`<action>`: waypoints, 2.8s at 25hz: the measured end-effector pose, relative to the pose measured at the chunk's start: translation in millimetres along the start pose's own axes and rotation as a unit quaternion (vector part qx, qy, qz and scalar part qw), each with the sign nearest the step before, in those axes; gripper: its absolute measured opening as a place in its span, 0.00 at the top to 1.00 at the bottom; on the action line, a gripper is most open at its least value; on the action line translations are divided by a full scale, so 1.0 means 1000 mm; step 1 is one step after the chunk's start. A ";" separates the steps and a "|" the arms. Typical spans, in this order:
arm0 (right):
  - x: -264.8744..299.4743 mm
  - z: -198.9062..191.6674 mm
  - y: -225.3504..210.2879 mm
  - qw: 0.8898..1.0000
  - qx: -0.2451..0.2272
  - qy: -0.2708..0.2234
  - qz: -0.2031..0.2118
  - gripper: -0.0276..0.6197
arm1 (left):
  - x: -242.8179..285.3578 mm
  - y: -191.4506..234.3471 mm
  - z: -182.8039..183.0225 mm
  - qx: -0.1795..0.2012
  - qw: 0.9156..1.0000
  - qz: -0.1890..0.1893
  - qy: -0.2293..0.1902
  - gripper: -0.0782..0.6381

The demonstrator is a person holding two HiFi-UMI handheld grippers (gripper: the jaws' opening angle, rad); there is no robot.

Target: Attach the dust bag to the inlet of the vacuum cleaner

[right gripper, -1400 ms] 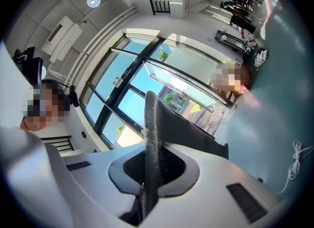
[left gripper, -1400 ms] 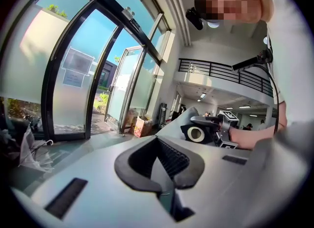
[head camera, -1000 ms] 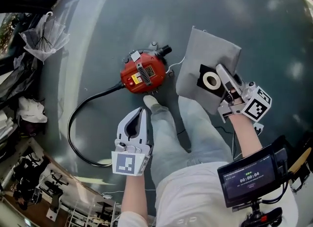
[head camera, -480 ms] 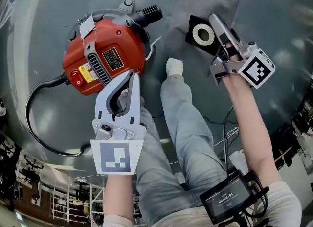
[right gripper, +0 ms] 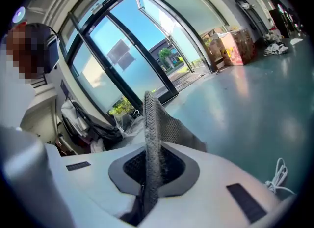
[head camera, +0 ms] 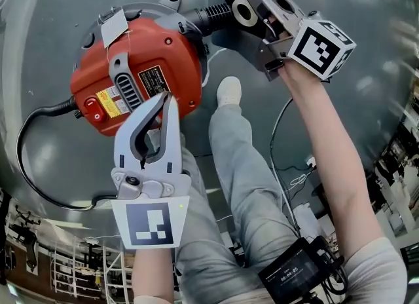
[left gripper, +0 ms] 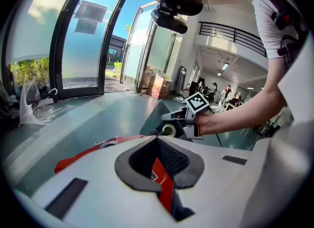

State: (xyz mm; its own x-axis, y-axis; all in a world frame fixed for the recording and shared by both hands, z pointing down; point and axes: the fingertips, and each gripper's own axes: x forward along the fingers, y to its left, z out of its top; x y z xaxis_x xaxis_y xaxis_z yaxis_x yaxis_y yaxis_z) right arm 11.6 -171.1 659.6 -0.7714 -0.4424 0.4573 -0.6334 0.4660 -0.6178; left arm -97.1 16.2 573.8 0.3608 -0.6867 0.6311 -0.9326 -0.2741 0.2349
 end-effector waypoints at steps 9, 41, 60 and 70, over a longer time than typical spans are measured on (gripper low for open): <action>0.038 -0.032 0.025 0.991 -0.048 0.108 -0.061 0.93 | -0.009 0.023 -0.009 0.010 1.000 -0.007 -0.016 0.88; 0.020 -0.034 0.028 0.982 0.103 0.131 -0.085 0.86 | 0.001 0.022 -0.017 0.056 0.998 -0.023 0.022 0.88; -0.023 -0.097 0.025 0.954 -0.071 0.253 -0.144 0.90 | 0.041 0.043 0.014 0.070 0.994 0.019 0.081 0.88; 0.003 -0.104 0.062 0.908 -0.222 0.332 -0.125 0.89 | 0.038 0.043 0.010 0.051 0.994 -0.019 0.094 0.88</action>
State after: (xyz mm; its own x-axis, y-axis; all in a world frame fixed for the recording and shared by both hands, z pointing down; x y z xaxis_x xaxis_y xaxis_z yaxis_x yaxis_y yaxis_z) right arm -36.1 -64.2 689.5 -0.3735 -0.0850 0.9237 -0.6415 0.7429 -0.1910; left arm -123.5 -28.7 600.2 0.3777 -0.5395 0.7526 -0.9092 -0.3700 0.1910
